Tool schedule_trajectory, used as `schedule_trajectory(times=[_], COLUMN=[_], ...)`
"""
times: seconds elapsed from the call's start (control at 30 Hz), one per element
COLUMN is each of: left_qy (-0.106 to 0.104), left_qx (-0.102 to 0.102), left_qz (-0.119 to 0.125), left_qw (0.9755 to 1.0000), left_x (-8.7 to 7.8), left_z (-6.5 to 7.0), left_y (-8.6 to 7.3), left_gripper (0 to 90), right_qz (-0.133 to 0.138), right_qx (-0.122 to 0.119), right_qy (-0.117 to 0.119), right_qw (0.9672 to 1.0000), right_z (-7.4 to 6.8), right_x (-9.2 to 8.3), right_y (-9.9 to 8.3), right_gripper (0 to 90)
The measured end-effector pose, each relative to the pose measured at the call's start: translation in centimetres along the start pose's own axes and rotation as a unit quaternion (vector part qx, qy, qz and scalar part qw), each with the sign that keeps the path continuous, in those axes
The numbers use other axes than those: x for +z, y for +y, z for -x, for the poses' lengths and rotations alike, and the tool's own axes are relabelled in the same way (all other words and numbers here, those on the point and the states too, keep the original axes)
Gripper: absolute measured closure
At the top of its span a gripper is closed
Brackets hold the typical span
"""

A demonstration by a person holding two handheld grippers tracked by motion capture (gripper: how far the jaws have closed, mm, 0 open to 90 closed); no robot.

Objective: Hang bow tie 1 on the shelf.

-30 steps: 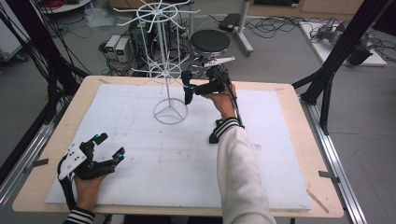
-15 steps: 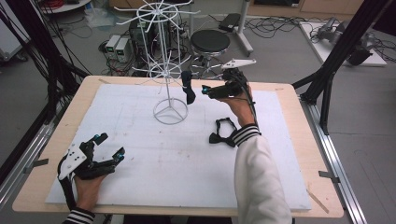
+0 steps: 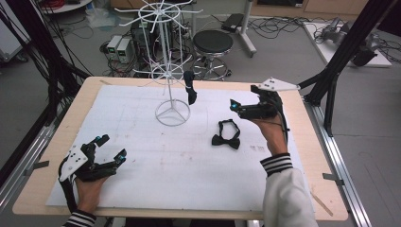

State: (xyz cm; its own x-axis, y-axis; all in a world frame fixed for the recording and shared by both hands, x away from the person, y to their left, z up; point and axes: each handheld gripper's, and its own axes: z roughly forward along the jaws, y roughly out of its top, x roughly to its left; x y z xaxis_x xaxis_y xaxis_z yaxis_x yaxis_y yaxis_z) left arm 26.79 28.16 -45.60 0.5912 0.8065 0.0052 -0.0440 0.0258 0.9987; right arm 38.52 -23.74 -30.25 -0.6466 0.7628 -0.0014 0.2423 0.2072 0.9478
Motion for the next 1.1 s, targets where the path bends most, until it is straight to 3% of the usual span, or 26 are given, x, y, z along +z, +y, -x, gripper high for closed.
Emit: schedule_trajectory(times=[0.27,0.5,0.8,1.1], left_qy=[0.001,0.005,0.007,0.006], left_qx=[-0.002,-0.003,-0.002,-0.002], left_qz=[-0.002,-0.004,-0.003,-0.003], left_qw=[1.0000,1.0000,1.0000,1.0000], left_x=[0.1,0.1,0.1,0.1], left_z=[0.0,0.0,0.0,0.0], left_y=[0.0,0.0,0.0,0.0], left_gripper=[14.4,14.7,14.7,14.7], right_qz=[0.033,0.046,0.047,0.045], right_qx=[0.011,0.026,0.043,0.044], right_qy=[-0.016,-0.035,-0.049,-0.053], right_qw=[0.9993,0.9980,0.9968,0.9966], right_z=[-0.3,-0.1,0.4,0.4], right_x=[-4.2,-6.7,-8.2,-8.6], right_y=[-3.7,-6.7,-9.5,-10.5], right_gripper=[2.4,2.4,2.5,2.5])
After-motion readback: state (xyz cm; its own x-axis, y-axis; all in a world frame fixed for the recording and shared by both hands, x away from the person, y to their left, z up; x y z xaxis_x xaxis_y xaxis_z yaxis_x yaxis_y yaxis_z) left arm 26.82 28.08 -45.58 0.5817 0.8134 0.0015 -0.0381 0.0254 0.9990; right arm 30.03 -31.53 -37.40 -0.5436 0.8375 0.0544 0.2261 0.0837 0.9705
